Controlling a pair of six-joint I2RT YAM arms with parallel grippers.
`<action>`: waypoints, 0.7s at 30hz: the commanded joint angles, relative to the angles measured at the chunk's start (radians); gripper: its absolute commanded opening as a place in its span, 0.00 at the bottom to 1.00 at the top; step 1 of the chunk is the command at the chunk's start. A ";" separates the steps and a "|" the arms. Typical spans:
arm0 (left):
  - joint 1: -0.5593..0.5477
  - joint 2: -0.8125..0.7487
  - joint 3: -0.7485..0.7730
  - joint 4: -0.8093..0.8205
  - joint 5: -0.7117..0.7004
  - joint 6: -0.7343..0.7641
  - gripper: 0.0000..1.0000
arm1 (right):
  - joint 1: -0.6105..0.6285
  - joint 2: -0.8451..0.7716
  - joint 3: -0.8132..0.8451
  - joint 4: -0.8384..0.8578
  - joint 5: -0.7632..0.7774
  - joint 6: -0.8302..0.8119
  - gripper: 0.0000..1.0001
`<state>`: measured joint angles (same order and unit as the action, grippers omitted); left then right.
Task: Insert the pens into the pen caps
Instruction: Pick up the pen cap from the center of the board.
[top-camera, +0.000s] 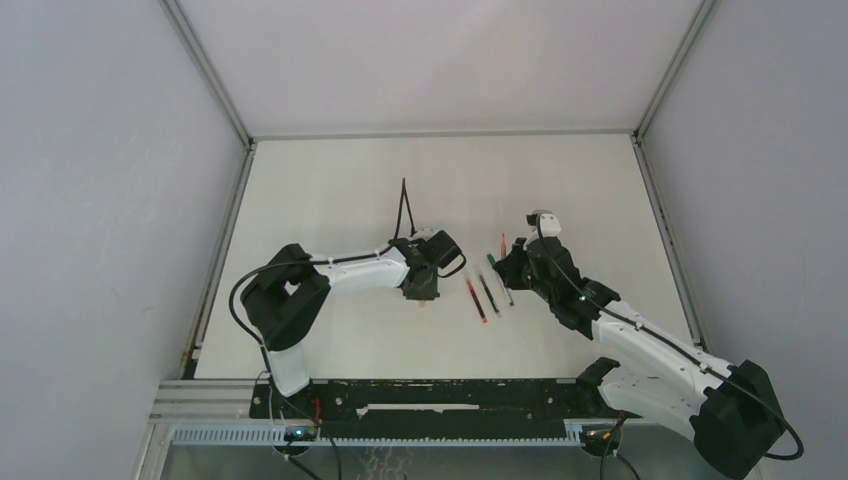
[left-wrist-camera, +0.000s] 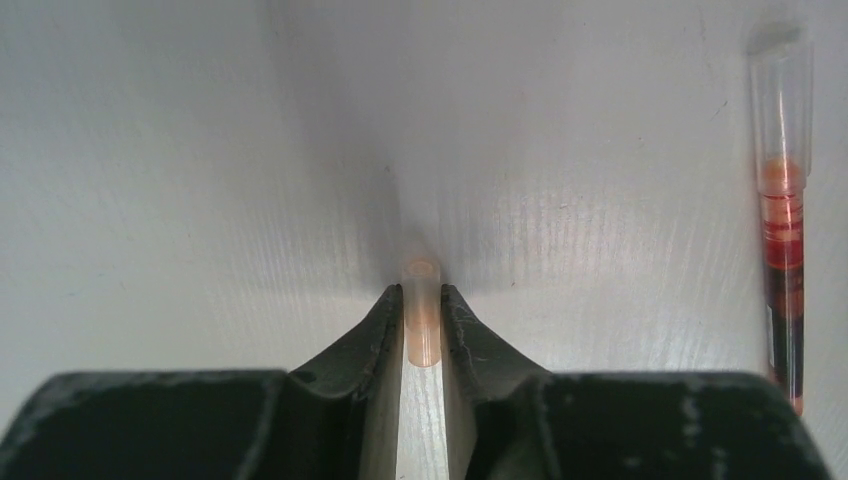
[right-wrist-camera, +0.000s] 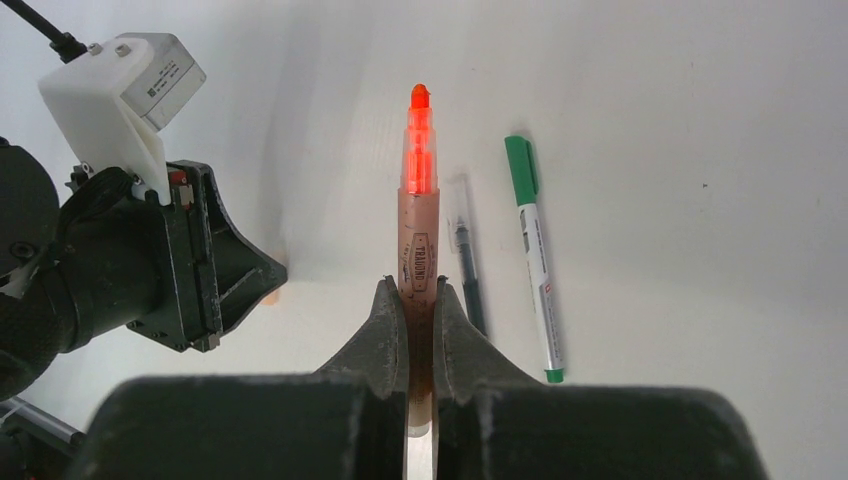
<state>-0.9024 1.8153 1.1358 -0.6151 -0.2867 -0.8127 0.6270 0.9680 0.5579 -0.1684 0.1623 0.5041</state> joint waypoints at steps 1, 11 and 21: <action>-0.009 0.008 -0.010 -0.039 0.029 0.026 0.21 | -0.013 -0.026 -0.003 0.030 -0.004 -0.012 0.00; -0.010 -0.055 -0.024 0.042 0.047 0.111 0.12 | -0.015 -0.022 -0.004 0.077 -0.069 -0.025 0.00; 0.003 -0.208 -0.082 0.171 0.125 0.191 0.11 | -0.015 -0.023 -0.029 0.146 -0.118 -0.008 0.00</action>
<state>-0.9073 1.7046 1.0870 -0.5224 -0.2043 -0.6693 0.6174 0.9535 0.5385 -0.1005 0.0731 0.5003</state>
